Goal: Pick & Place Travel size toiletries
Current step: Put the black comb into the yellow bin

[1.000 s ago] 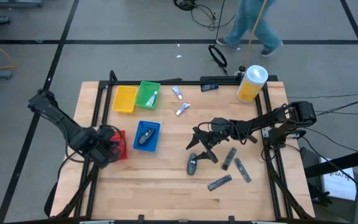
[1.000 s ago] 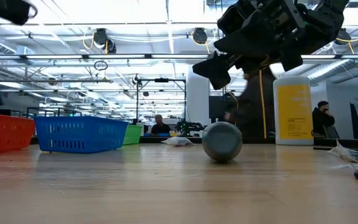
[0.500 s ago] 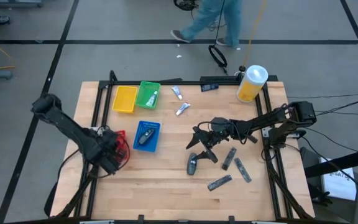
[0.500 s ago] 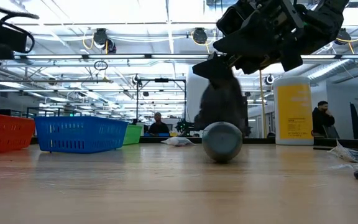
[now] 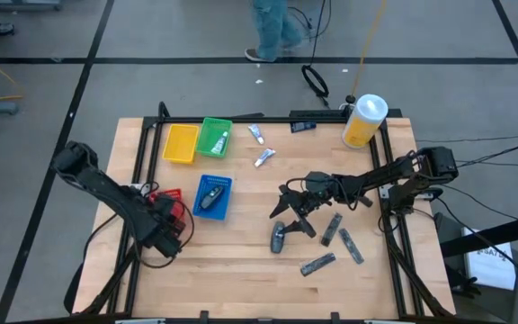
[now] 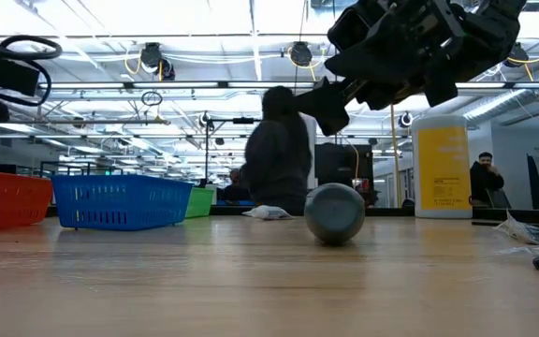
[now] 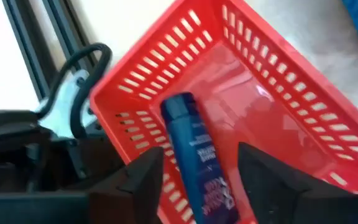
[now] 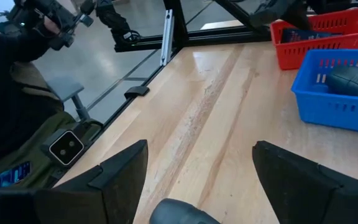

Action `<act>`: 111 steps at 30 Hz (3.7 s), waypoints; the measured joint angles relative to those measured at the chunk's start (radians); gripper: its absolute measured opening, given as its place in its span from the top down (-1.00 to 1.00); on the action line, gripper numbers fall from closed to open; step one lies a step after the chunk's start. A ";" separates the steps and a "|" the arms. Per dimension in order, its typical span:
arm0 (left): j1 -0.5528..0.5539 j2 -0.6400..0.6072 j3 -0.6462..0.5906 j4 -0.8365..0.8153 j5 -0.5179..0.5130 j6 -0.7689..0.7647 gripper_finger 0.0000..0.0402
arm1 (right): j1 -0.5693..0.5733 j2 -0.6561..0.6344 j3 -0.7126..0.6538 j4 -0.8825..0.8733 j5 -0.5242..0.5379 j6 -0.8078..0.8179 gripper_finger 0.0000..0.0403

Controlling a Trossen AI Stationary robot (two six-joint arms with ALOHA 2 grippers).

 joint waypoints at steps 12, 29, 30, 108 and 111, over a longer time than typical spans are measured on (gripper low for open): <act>-0.002 -0.090 0.184 -0.017 -0.046 0.134 -0.33 | -0.001 0.000 0.000 0.000 0.002 0.000 -0.38; -0.103 -0.117 0.195 0.598 -0.787 0.808 -0.33 | 0.085 -0.020 -0.063 -0.022 0.311 -0.008 -0.38; -0.097 -0.117 0.176 0.652 -0.792 0.851 -0.33 | 0.091 -0.030 -0.074 -0.020 0.317 0.005 -0.38; 0.734 0.154 -0.201 2.018 0.089 1.465 -0.33 | 0.169 0.024 -0.261 0.167 0.835 0.079 -0.43; 0.732 0.154 -0.201 2.008 0.092 1.465 -0.33 | 0.111 -0.031 -0.262 0.079 0.826 0.077 -0.49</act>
